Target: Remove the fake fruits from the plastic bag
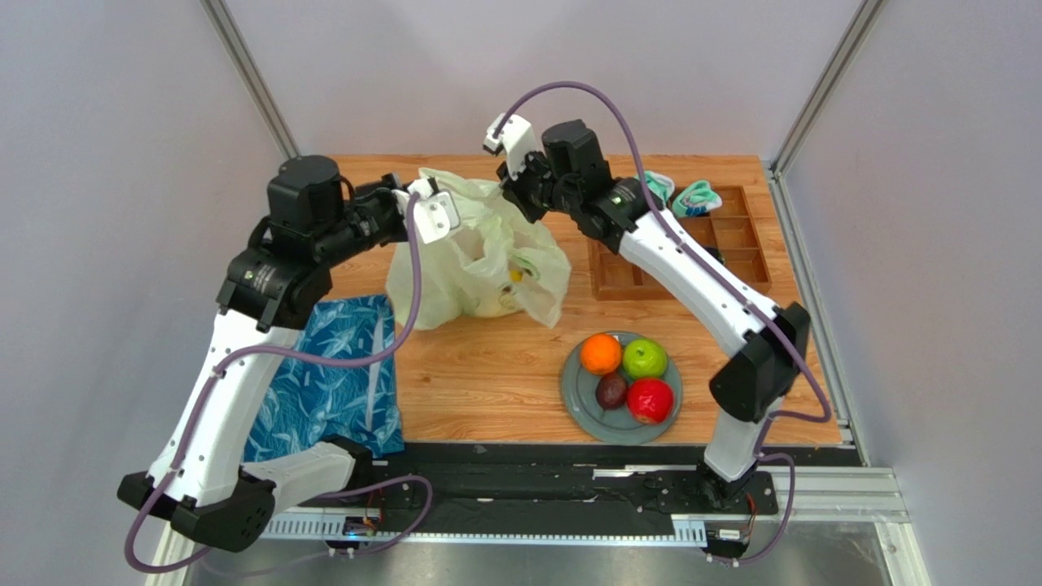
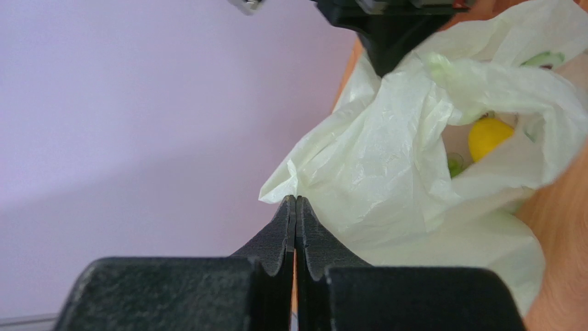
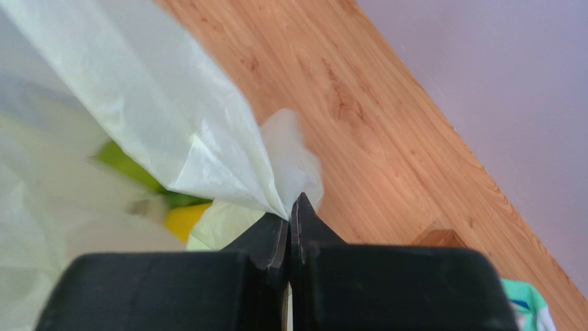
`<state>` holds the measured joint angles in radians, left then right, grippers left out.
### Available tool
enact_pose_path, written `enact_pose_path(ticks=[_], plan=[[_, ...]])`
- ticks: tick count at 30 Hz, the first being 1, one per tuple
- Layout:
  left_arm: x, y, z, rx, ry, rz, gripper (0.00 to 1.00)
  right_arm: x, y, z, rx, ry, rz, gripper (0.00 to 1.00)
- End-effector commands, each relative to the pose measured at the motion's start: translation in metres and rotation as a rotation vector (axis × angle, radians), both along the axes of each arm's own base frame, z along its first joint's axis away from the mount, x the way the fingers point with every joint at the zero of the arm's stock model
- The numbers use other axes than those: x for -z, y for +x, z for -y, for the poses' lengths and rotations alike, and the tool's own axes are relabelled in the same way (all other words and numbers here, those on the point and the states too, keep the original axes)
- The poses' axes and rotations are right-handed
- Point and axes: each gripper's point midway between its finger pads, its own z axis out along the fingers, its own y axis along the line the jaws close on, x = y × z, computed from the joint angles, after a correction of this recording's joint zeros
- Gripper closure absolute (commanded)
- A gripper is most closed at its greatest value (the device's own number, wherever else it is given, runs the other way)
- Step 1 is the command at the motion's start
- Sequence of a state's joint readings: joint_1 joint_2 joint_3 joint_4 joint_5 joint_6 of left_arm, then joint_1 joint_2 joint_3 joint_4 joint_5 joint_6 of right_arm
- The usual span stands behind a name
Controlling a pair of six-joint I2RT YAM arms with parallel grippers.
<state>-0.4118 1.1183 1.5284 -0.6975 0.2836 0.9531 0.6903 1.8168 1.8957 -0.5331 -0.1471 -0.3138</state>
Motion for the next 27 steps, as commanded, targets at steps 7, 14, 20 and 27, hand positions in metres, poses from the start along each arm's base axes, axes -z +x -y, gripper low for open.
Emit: enact_pose_path(ticks=[7,14,20,27], plan=[[0.052,-0.173,0.002,0.359,-0.058,-0.255,1.00,0.061,-0.146,0.075,-0.118,-0.085,-0.181,1.00],[0.186,-0.214,-0.008,0.469,0.137,-0.441,1.00,0.144,-0.142,0.084,-0.040,-0.141,-0.386,1.00],[0.175,-0.182,0.013,0.397,0.039,-0.433,1.00,0.123,-0.098,0.067,0.011,-0.133,-0.317,1.00],[0.146,-0.155,0.016,0.285,-0.061,-0.361,1.00,0.048,-0.054,0.071,0.144,-0.070,-0.091,0.99]])
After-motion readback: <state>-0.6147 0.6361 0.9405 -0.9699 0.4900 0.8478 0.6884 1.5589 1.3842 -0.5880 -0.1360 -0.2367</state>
